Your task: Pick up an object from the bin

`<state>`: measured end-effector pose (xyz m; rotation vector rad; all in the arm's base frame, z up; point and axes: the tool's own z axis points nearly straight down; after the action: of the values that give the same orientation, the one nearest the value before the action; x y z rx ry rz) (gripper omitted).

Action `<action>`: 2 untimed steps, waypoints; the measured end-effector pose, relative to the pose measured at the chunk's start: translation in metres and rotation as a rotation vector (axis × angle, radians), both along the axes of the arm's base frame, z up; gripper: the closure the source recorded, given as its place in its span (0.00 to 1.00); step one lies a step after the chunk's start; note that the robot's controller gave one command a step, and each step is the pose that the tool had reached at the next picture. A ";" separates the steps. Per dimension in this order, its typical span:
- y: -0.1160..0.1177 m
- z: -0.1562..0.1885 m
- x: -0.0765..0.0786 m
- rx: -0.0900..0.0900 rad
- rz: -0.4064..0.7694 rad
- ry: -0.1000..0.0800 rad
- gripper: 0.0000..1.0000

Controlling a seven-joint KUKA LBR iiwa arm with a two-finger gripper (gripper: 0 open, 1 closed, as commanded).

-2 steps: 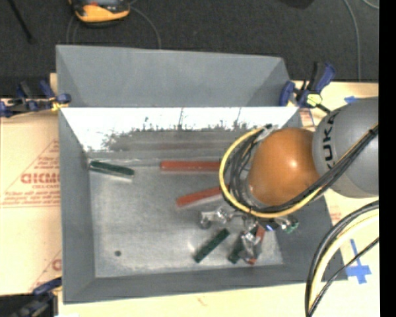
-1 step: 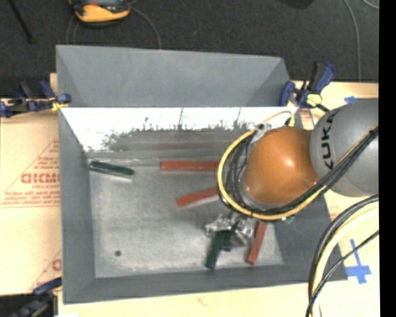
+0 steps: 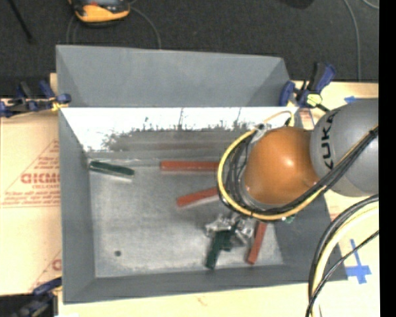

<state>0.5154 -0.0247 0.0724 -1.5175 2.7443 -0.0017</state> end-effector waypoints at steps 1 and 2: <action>0.000 0.004 -0.001 0.001 -0.001 0.001 1.00; 0.000 0.015 -0.001 0.000 -0.003 0.006 1.00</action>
Offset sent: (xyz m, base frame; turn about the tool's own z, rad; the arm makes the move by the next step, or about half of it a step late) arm 0.0001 -0.0002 0.0509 0.0000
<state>0.5140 -0.0248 0.0877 -1.5163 2.7508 0.0029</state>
